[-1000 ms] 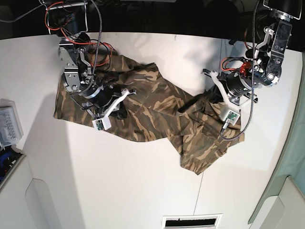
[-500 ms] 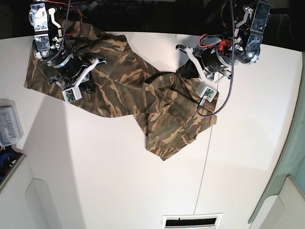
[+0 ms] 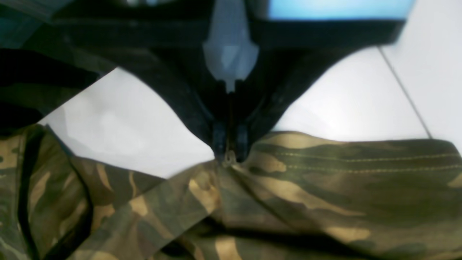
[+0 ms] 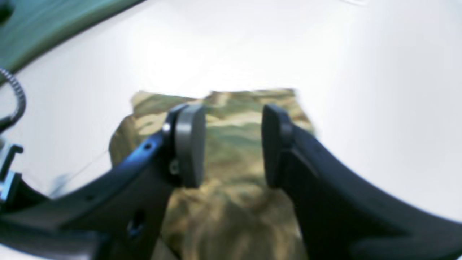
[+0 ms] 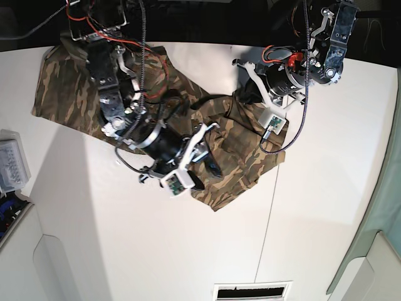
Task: Layout the t-shirt on the table in an organized manner, then fold the t-shirt properly
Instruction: 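Stretch the shirt between both grippers, pulling them apart, and lay it down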
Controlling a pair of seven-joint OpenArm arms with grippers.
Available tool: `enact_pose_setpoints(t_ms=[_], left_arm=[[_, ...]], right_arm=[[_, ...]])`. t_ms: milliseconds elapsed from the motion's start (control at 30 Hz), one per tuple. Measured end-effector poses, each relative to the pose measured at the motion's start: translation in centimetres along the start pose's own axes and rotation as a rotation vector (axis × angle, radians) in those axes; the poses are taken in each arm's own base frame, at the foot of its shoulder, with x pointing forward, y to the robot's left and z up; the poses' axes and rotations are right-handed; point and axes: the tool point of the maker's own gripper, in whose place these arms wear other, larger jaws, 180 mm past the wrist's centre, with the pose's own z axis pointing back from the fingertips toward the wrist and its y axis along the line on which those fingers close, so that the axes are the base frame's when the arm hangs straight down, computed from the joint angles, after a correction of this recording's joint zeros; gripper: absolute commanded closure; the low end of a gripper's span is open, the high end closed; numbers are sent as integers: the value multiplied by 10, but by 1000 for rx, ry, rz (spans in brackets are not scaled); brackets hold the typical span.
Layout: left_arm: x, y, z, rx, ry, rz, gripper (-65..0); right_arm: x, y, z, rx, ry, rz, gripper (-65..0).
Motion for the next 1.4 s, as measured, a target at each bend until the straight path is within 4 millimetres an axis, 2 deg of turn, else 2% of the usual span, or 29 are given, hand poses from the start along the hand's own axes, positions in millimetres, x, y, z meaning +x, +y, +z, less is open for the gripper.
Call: enact_pose_setpoints(t_ms=[133, 233, 333, 367, 400, 500, 600, 733, 833, 967, 1033, 1300, 1400], left_arm=[[0, 2, 0, 10, 1, 7, 0], [-1, 7, 0, 37, 5, 12, 0], [-2, 8, 0, 42, 7, 6, 0], [-2, 8, 0, 42, 7, 6, 0], [-2, 8, 0, 43, 7, 6, 0], [-1, 10, 1, 50, 8, 4, 0], [0, 22, 5, 85, 1, 9, 0], [5, 51, 17, 153, -20, 37, 0], [4, 71, 27, 196, -10, 15, 0], [3, 88, 36, 228, 10, -25, 0], [3, 93, 39, 238, 16, -39, 0], [3, 130, 60, 355, 50, -84, 0], [3, 134, 63, 362, 54, -95, 0]], right_arm=[[-32, 8, -33, 22, 122, 28, -263], [-60, 13, -45, 57, 207, 41, -271], [-73, 23, -52, 87, 249, 44, -268], [-74, 26, -53, 93, 249, 39, -248], [-75, 28, -54, 97, 245, 33, -195], [-80, 25, -53, 81, 258, 37, 0], [-80, 20, -54, 69, 265, 91, 0], [-71, -3, -52, -4, 242, 72, 0], [-53, -31, -46, -79, 194, 34, 0], [-24, -70, -33, -184, 109, -9, 0], [-18, -85, -25, -225, 109, -26, 0], [-9, -128, 9, -346, 87, -104, 0], [-23, -134, 26, -370, 106, -122, 0]])
